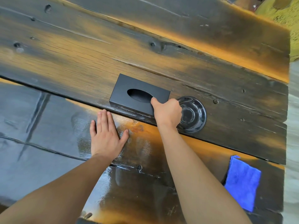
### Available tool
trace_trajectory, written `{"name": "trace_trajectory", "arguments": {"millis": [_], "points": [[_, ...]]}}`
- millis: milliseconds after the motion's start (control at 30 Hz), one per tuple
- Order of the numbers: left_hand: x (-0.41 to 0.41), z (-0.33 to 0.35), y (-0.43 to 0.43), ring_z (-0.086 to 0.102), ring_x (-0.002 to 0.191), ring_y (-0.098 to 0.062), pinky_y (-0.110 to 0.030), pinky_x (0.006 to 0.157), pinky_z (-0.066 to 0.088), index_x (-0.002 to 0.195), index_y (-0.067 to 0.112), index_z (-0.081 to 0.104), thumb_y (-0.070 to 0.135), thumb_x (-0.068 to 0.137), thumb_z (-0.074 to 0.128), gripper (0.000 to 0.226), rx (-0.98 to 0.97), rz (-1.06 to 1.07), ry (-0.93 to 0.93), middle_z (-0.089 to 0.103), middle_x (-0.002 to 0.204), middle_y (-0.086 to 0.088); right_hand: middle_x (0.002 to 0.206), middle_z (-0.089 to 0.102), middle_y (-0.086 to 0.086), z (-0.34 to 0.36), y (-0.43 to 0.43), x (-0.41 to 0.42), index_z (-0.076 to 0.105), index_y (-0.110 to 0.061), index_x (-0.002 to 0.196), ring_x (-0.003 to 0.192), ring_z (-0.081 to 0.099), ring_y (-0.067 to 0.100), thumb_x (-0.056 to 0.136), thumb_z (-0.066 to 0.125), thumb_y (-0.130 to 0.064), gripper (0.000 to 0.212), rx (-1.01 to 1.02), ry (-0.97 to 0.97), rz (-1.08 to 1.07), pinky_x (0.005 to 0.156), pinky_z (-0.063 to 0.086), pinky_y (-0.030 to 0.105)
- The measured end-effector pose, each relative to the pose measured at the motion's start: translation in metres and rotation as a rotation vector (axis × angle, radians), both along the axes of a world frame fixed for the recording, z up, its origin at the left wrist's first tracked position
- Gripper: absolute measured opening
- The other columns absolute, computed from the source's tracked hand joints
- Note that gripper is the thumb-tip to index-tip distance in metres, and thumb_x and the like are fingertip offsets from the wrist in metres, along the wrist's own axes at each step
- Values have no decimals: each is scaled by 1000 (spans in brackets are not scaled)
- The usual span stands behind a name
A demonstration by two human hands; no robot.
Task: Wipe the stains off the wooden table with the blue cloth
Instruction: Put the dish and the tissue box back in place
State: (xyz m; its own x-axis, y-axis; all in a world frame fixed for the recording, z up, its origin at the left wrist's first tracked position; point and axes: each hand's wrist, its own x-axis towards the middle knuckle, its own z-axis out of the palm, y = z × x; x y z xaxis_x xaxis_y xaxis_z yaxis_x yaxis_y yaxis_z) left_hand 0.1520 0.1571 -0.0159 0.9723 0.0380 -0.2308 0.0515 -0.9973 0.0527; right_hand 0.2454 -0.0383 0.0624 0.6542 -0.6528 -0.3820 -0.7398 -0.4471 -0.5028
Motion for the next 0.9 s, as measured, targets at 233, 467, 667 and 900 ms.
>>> {"name": "trace_trajectory", "arguments": {"millis": [233,467,667,900], "points": [[0,2,-1,2,163,-27,-51,130,6,165,3,7,71,99,24,96,2,4,4,9,175,-15,69,55,-3,0,1,-7,63,-11,87,72,62,23,82,72,-65,55,-24,10,34,60,46,33],[0,4,0,4,163,-27,-50,130,5,165,3,9,70,100,27,95,-30,4,-30,11,174,-16,138,66,0,15,-21,-57,52,-15,147,130,60,16,91,69,-53,70,94,-243,141,103,54,36],[-3,6,1,13,161,-29,-50,129,7,162,3,25,67,96,36,92,-138,30,-100,21,171,-18,135,67,3,15,-118,-187,61,-13,136,128,59,20,98,67,-31,43,-151,-313,139,109,45,35],[-54,18,-56,45,137,-38,-54,115,29,134,3,60,41,92,55,57,-367,-60,-146,47,151,-17,161,42,9,-21,-240,-290,55,-22,145,146,38,33,92,47,-60,65,-432,65,126,104,42,58]]}}
